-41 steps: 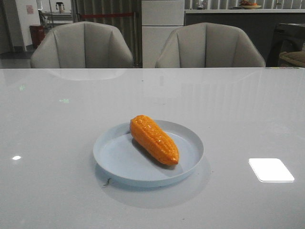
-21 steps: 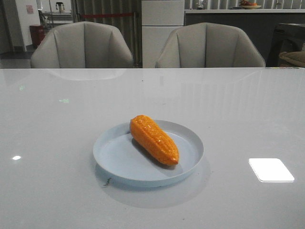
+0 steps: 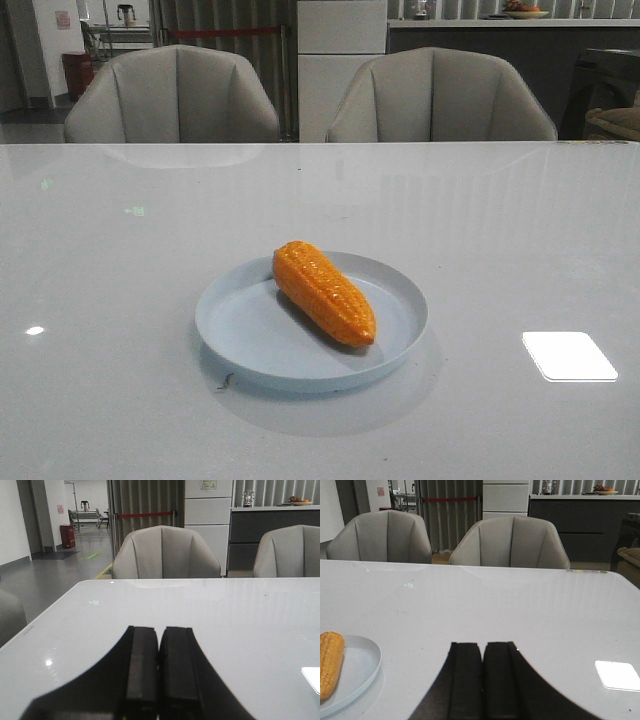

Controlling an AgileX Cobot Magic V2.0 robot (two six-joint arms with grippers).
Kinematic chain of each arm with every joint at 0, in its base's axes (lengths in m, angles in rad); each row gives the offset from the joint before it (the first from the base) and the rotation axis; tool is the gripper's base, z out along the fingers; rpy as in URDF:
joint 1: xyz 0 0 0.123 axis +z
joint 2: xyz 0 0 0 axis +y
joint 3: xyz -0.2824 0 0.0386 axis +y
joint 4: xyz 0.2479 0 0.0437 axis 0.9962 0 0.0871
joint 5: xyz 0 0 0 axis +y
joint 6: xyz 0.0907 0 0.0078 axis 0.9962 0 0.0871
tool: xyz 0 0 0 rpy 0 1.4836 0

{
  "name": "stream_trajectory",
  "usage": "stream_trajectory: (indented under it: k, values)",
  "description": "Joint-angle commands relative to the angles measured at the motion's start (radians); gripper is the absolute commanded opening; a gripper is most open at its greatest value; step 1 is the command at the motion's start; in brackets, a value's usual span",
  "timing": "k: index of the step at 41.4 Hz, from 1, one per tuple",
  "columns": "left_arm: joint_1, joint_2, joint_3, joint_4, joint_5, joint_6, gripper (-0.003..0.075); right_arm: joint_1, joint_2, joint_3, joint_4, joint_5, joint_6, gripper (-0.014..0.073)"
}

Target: Place corn on plate with both arms

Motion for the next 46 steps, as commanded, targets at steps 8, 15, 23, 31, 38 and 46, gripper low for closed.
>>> stream_trajectory:
  k: [8, 15, 23, 31, 38, 46]
  values:
    - [-0.007, -0.015, 0.036, -0.001, -0.08, -0.007, 0.009, -0.001, -0.022, -0.021, 0.0, -0.043, 0.002, 0.0056]
    - [-0.007, -0.015, 0.036, -0.001, -0.08, -0.007, 0.009, -0.001, -0.022, -0.021, 0.0, -0.043, 0.002, 0.0056]
    - [-0.007, -0.015, 0.036, -0.001, -0.08, -0.007, 0.009, -0.001, -0.022, -0.021, 0.0, -0.043, 0.002, 0.0056]
    - [-0.007, -0.015, 0.036, -0.001, -0.08, -0.007, 0.009, -0.001, -0.022, -0.021, 0.0, -0.043, 0.002, 0.0056]
    - [-0.007, -0.015, 0.036, -0.001, -0.08, -0.007, 0.009, -0.001, -0.022, -0.021, 0.0, -0.043, 0.002, 0.0056]
    - [-0.007, -0.015, 0.036, -0.001, -0.08, -0.007, 0.009, -0.001, -0.022, -0.021, 0.0, -0.043, 0.002, 0.0056]
